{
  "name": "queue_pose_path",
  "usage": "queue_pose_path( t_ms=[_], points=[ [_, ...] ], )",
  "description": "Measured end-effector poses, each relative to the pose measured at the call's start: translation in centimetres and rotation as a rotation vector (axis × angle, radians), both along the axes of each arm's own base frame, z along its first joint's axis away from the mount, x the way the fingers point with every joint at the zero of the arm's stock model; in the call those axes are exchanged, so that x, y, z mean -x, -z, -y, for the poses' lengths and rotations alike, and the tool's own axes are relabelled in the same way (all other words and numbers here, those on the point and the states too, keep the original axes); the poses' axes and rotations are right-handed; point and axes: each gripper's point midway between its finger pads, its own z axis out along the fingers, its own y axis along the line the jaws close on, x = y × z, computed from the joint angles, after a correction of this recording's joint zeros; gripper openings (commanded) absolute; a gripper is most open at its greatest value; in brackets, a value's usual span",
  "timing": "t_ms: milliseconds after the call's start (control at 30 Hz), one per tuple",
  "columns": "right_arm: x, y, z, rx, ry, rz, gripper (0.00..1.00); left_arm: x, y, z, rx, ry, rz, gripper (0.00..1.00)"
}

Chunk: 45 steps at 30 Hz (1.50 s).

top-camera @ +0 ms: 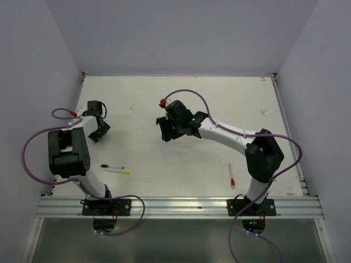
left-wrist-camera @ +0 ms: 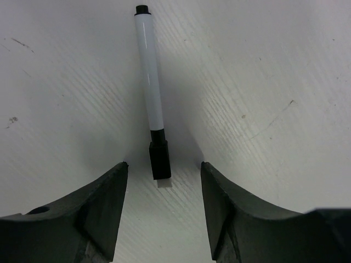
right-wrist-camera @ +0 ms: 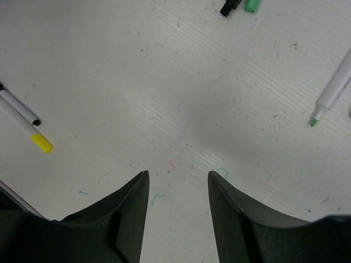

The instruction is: Open the pen caps

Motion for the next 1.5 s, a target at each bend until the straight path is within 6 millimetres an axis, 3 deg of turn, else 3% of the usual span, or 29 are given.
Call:
queue_pose_path(
  t_ms=[200,300,433,667,800,933,1033,1100,1267,1367,1500],
  points=[
    [0.0,0.0,0.0,-0.002,0.000,0.001,0.51,-0.1,0.1,-1.3,-0.013,-0.037,-0.001,0.48],
    [0.0,0.1,0.0,-0.001,0.000,0.001,0.51,0.0,0.2,-1.6,-0.022,-0.043,-0.005,0.36],
    [0.0,0.1,0.0,-0.001,0.000,0.001,0.51,-0.3,0.2,-1.8,-0.027,-0.041,0.003,0.01],
    [-0.1,0.1,0.1,0.002,0.002,0.004,0.51,-1.8,-0.1,-0.1,0.056,0.036,0.074,0.00],
    [-0.2,0.1,0.2,0.003,0.001,0.003,0.51,-1.6,-1.2,3.0,0.130,0.172,0.123,0.00],
    [-1.0,-0.6,0.5,-0.041,0.004,-0.028,0.50,-2.6,-5.9,8.2,0.172,0.403,0.298,0.00],
    [-2.9,-1.5,1.6,-0.112,0.037,-0.059,0.51,-3.0,-9.6,12.5,0.230,0.591,0.469,0.00],
    [-4.7,-2.3,2.4,-0.201,0.066,-0.085,0.51,-2.5,-10.6,15.1,0.291,0.706,0.555,0.00],
    [-6.8,-4.4,2.5,-0.372,0.068,-0.108,0.52,0.9,-9.0,20.8,0.450,0.931,0.580,0.00],
    [-6.0,-5.8,0.4,-0.481,0.008,-0.121,0.52,2.9,-8.7,23.5,0.512,1.041,0.584,0.00],
    [-4.6,-6.5,-2.0,-0.583,-0.056,-0.161,0.52,3.9,-9.5,25.2,0.548,1.124,0.627,0.00]
  ],
)
